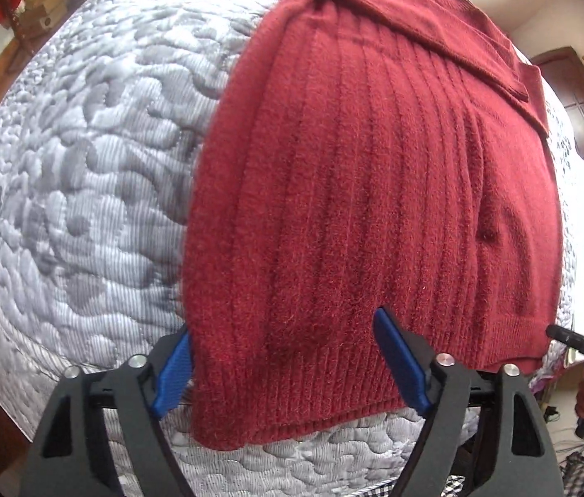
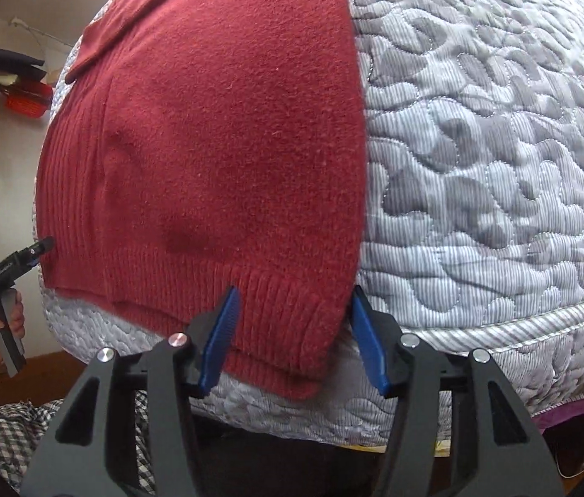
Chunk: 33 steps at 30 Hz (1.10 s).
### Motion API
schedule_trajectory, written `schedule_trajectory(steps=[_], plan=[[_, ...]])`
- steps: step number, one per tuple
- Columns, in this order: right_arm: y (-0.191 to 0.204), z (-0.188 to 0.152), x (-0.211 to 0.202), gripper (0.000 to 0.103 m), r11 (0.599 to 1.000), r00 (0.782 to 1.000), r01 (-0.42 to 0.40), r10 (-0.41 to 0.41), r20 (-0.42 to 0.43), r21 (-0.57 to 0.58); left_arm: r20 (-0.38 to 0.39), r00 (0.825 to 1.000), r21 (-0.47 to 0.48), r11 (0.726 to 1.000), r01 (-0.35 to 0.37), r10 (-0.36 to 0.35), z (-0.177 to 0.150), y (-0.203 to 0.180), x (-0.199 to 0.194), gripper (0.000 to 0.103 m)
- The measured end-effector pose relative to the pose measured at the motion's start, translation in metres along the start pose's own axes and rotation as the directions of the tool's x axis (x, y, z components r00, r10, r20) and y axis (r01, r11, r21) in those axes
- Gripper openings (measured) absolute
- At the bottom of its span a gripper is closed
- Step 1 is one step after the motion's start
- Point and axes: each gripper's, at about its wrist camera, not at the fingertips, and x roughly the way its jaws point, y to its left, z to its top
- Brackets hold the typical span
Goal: Fold small clothes
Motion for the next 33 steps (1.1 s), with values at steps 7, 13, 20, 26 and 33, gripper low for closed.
schedule_trajectory(steps=[7, 13, 20, 26, 33], plan=[[-0.002, -0.001, 0.000, 0.055, 1.000, 1.000, -0.009, 0.009, 0.001, -0.008, -0.023, 0.999, -0.020, 0.999, 0.033, -0.034, 0.005, 0.019, -0.004, 0.076], [-0.001, -0.004, 0.000, 0.045, 1.000, 1.000, -0.003, 0.004, 0.014, -0.011, -0.046, 0.997, -0.020, 0.997, 0.069, -0.070, 0.002, 0.018, -0.005, 0.070], [-0.011, -0.009, -0.002, 0.034, 1.000, 1.000, -0.019, 0.019, 0.019, 0.005, -0.048, 0.996, -0.065, 0.995, 0.077, -0.080, -0.002, 0.032, -0.009, 0.042], [-0.009, -0.010, 0.003, 0.036, 1.000, 1.000, -0.002, 0.002, 0.004, -0.024, -0.062, 0.996, -0.045, 0.997, 0.057, -0.060, -0.006, 0.032, -0.005, 0.050], [-0.002, -0.010, -0.007, 0.006, 0.996, 0.998, -0.060, 0.060, -0.008, -0.072, -0.064, 0.995, -0.026, 0.997, 0.074, -0.075, -0.004, 0.020, -0.012, 0.013]])
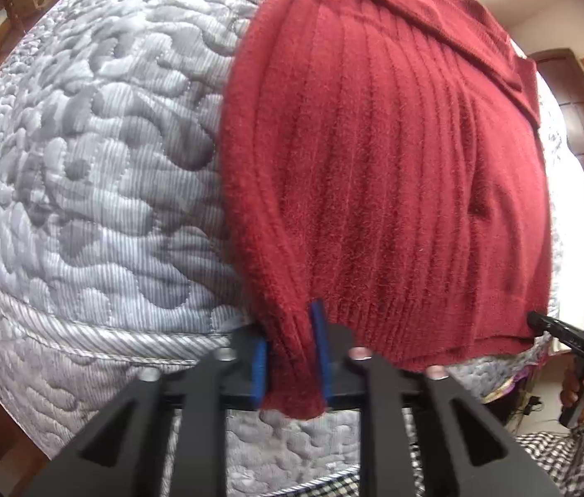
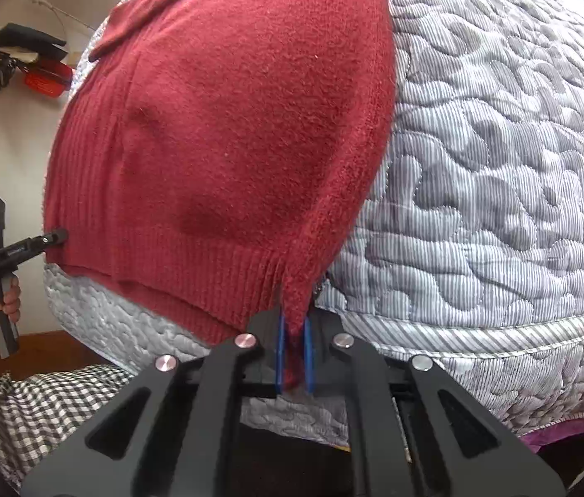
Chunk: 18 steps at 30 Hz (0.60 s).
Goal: Fold small clothes
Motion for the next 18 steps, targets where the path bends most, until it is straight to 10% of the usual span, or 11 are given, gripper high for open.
schedule_trajectory(steps=[18], plan=[[-0.012, 0.080, -0.096, 0.005, 0.956, 0.942, -0.288, 0.272, 0.197, 0.058, 0.262, 0.943, -0.036, 0.974, 0.222, -0.205, 0.086, -0.015, -0.087, 0.007]])
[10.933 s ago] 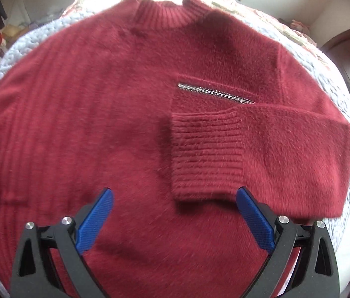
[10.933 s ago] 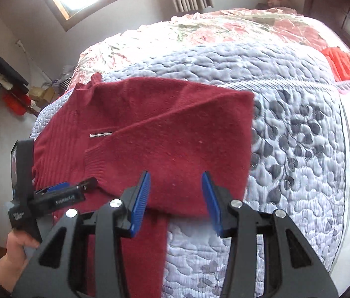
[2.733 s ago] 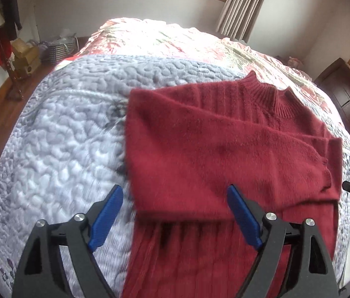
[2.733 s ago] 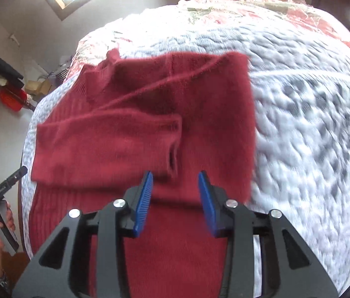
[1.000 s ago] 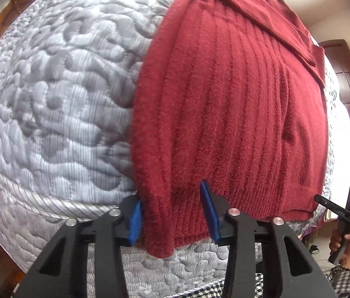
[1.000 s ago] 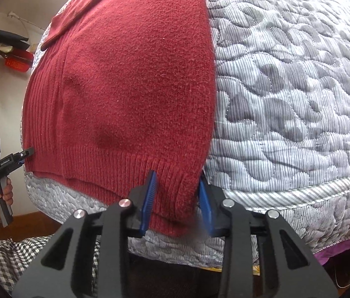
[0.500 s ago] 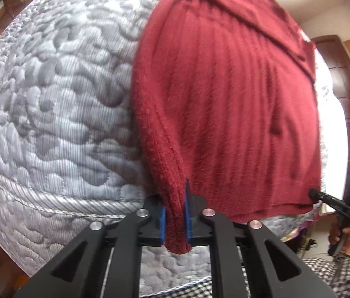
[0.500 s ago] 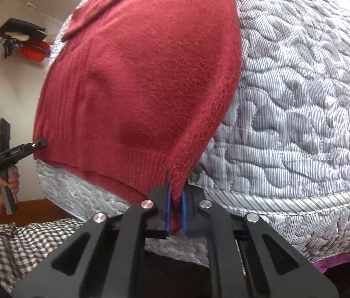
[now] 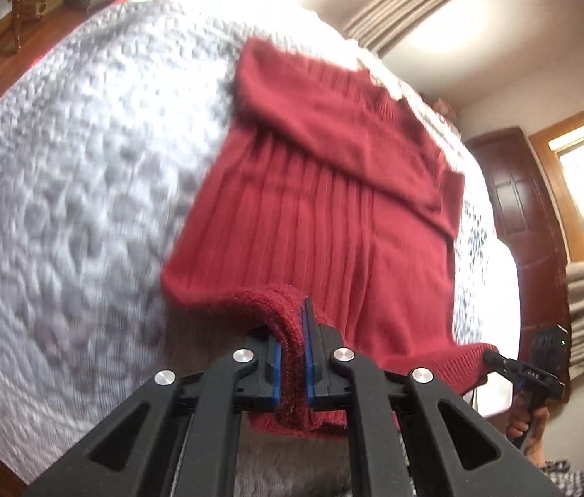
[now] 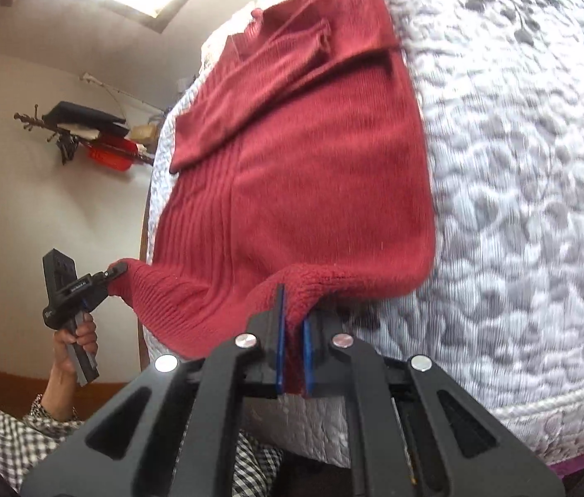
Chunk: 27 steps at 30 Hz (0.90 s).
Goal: Fold small clothes
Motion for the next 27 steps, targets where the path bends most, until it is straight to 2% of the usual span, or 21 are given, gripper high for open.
schedule_trajectory(steps=[7, 11, 13, 17, 20, 23, 25, 27], plan=[[-0.010, 0.071, 0.004, 0.005, 0.999, 1.000, -0.008, 0.008, 0.022, 0.042, 0.059, 0.998, -0.063, 0.998, 0.023, -0.019, 0.062, 0.001, 0.016, 0.007], [-0.023, 0.113, 0.025, 0.005, 0.995, 1.000, -0.022, 0.020, 0.017, 0.093, 0.072, 0.997, -0.117, 0.993, 0.018, -0.010, 0.094, 0.013, 0.035, 0.007], [-0.031, 0.134, 0.039, 0.005, 0.992, 0.999, -0.034, 0.033, 0.005, 0.122, 0.065, 0.998, -0.141, 0.990, -0.001, 0.011, 0.109, 0.020, 0.051, 0.007], [-0.050, 0.164, 0.066, 0.005, 0.985, 0.999, 0.002, 0.004, -0.034, 0.171, 0.031, 0.999, -0.180, 0.983, -0.035, 0.041, 0.127, 0.032, 0.083, 0.007], [-0.066, 0.174, 0.076, 0.006, 0.976, 0.998, 0.005, 0.007, -0.055, 0.219, 0.008, 0.999, -0.219, 0.974, -0.048, 0.051, 0.134, 0.042, 0.102, 0.008], [-0.076, 0.179, 0.081, 0.013, 0.969, 0.997, 0.012, 0.008, -0.079, 0.247, -0.026, 0.999, -0.247, 0.968, -0.044, 0.039, 0.139, 0.048, 0.112, 0.012], [-0.079, 0.178, 0.077, 0.015, 0.969, 0.996, -0.006, 0.026, -0.080, 0.246, -0.031, 1.000, -0.287, 0.958, -0.009, 0.000, 0.142, 0.052, 0.112, 0.022], [-0.080, 0.178, 0.070, 0.020, 0.973, 0.996, -0.007, 0.026, -0.081, 0.230, 0.006, 1.000, -0.294, 0.956, -0.017, 0.020, 0.147, 0.052, 0.101, 0.054]])
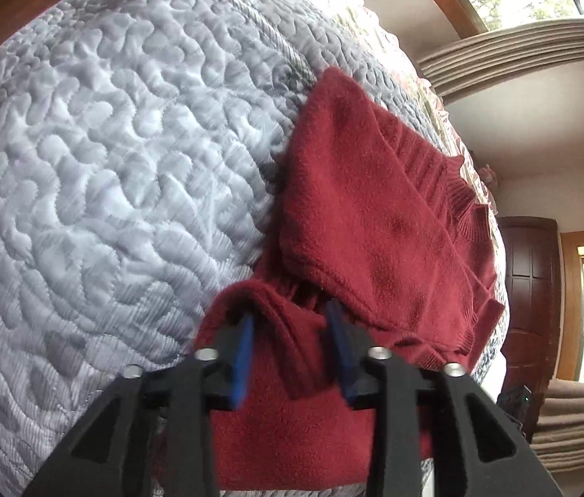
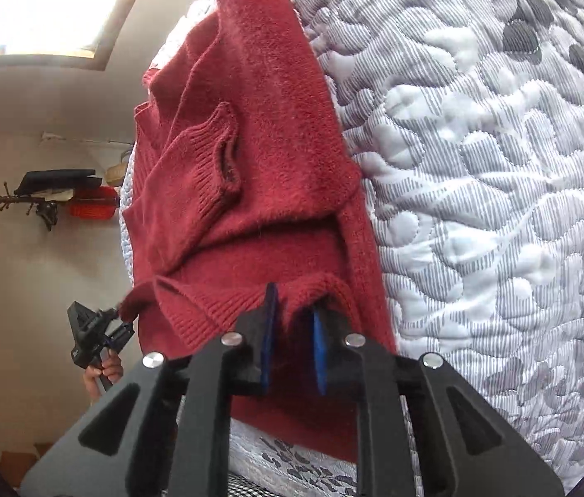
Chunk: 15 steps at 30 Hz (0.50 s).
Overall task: Fold small clothes
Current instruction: 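Lift the hem with both tools and fold it toward the collar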
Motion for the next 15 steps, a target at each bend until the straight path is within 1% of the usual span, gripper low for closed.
schedule_trajectory(steps=[1, 2, 3, 4, 5, 6, 8, 9, 11, 13, 15], plan=[[0.000, 0.000, -0.004, 0.028, 1.000, 1.000, -0.002, 0.002, 0.000, -0.003, 0.026, 1.000, 0.008, 1.000, -0.005, 0.005, 0.002, -0.001, -0.007, 0.058], [0.000, -0.001, -0.010, 0.037, 1.000, 1.000, 0.016, -0.016, 0.020, -0.011, 0.052, 0.999, 0.025, 1.000, -0.012, 0.010, 0.004, -0.002, -0.014, 0.061], [0.000, -0.003, -0.017, 0.059, 0.998, 0.997, 0.057, -0.055, 0.052, -0.025, 0.064, 0.998, 0.043, 0.999, -0.024, 0.021, 0.005, -0.004, -0.019, 0.061], [0.002, -0.004, -0.026, 0.061, 0.994, 0.991, 0.104, -0.100, 0.085, -0.045, 0.072, 0.997, 0.064, 0.997, -0.042, 0.037, 0.007, -0.005, -0.024, 0.061], [0.002, -0.007, -0.033, 0.057, 0.990, 0.988, 0.126, -0.119, 0.101, -0.064, 0.079, 0.996, 0.087, 0.994, -0.058, 0.051, 0.008, -0.006, -0.028, 0.061], [0.004, -0.009, -0.038, 0.054, 0.988, 0.987, 0.128, -0.118, 0.111, -0.082, 0.082, 0.995, 0.110, 0.992, -0.069, 0.060, 0.008, -0.008, -0.030, 0.061], [0.010, -0.011, -0.043, 0.054, 0.981, 0.984, 0.139, -0.122, 0.131, -0.132, 0.085, 0.993, 0.161, 0.982, -0.094, 0.081, 0.008, -0.012, -0.033, 0.062], [0.016, -0.013, -0.044, 0.054, 0.972, 0.980, 0.167, -0.144, 0.141, -0.168, 0.085, 0.992, 0.192, 0.975, -0.110, 0.096, 0.007, -0.014, -0.033, 0.062], [0.030, -0.014, -0.038, 0.054, 0.939, 0.970, 0.227, -0.194, 0.147, -0.259, 0.079, 0.988, 0.255, 0.956, -0.145, 0.129, 0.004, -0.021, -0.027, 0.064], [0.043, -0.017, -0.027, 0.054, 0.905, 0.962, 0.267, -0.230, 0.146, -0.332, 0.073, 0.983, 0.318, 0.930, -0.186, 0.171, 0.000, -0.030, -0.017, 0.065], [0.050, -0.014, -0.013, 0.054, 0.883, 0.954, 0.297, -0.265, 0.138, -0.364, 0.055, 0.981, 0.368, 0.910, -0.191, 0.184, -0.005, -0.037, -0.006, 0.066]])
